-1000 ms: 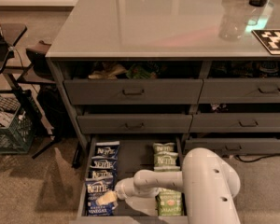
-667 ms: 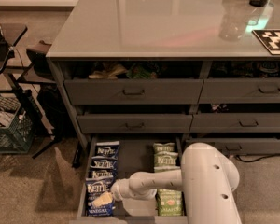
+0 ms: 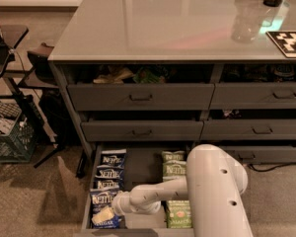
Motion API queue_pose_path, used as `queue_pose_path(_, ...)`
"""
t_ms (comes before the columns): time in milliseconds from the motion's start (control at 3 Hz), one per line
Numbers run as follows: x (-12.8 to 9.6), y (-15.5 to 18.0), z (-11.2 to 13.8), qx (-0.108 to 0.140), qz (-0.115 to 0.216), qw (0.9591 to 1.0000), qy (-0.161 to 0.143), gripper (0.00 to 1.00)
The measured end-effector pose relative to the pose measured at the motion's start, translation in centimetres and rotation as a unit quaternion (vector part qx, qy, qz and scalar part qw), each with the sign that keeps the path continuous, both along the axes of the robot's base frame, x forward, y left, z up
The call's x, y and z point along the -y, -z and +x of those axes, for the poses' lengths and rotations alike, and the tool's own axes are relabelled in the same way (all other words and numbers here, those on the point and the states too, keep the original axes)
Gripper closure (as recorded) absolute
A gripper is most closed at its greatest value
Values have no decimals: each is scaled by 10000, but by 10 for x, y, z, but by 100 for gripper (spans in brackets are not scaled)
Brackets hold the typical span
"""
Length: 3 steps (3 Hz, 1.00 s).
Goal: Pick blue chip bag from bottom drawer and place on counter
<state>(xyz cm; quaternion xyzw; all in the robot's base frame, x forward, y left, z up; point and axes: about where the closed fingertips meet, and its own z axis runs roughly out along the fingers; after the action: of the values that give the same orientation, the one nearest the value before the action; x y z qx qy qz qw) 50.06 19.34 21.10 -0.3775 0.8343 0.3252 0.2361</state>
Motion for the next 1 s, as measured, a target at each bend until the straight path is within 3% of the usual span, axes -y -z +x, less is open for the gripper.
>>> queue_pose_path(667,-15,19,8,-206,-59,9997,-132,42)
queue_pose_path(1000,-19,40,16,-370,-231,9990,-54,65)
